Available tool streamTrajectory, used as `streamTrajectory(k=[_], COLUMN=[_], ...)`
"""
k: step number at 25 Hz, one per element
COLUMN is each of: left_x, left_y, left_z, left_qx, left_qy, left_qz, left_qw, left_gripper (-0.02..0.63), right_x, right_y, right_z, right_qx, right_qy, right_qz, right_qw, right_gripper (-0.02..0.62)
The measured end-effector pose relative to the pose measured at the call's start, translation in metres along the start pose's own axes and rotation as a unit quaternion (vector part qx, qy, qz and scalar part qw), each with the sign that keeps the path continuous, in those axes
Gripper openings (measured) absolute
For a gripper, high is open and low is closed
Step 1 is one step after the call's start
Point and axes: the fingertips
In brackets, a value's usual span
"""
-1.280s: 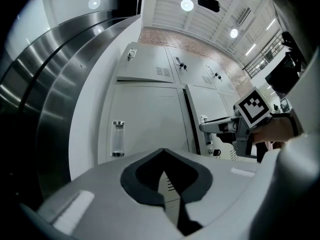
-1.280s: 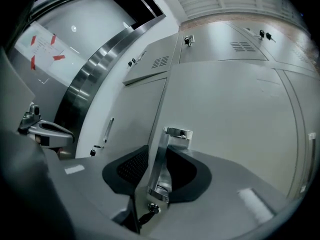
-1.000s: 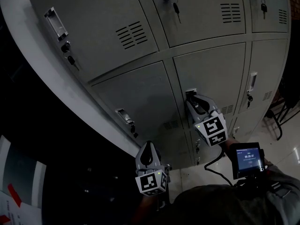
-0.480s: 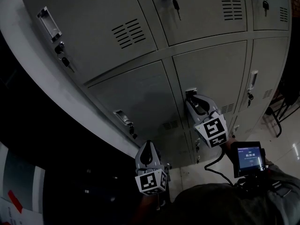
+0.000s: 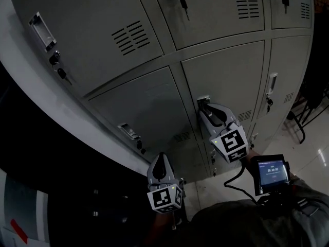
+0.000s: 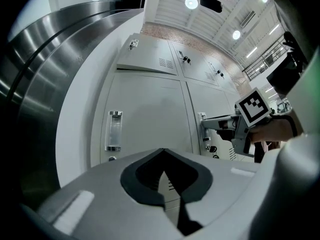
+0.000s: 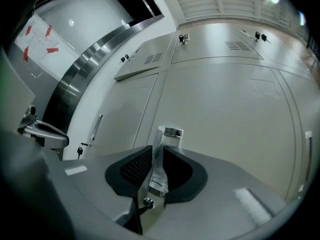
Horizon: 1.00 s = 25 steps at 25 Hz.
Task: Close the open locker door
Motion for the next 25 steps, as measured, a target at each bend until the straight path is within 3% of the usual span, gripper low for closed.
streamTrajectory(k=[14,25], left_x=[-0.052,-0.164], left_y=[0.008,-0.003], left_z=[0.004,0.105], left_qx=[0.018,0.014], left_qy=[0.062,0.054], left_qz=[0.035,0.024], left_qw=[0.9973,0.9982], left_gripper=[0.002,0.002], right_x=[-0.001,-0.006], right_y=[0.018,0.016], right_z=[0.059,0.222], right_qx=[0.046,0.037], right_qy=[0.034,0.027], right_qz=[-0.004,-0.026], right_qw=[0.998,0.999], right_gripper=[0.066,0.028])
Point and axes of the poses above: the fingertips, and each gripper's own axes: z backward along the fingers, x to its left, y out of its underside, and after that the axes turned 11 degrees about -y, right-handed
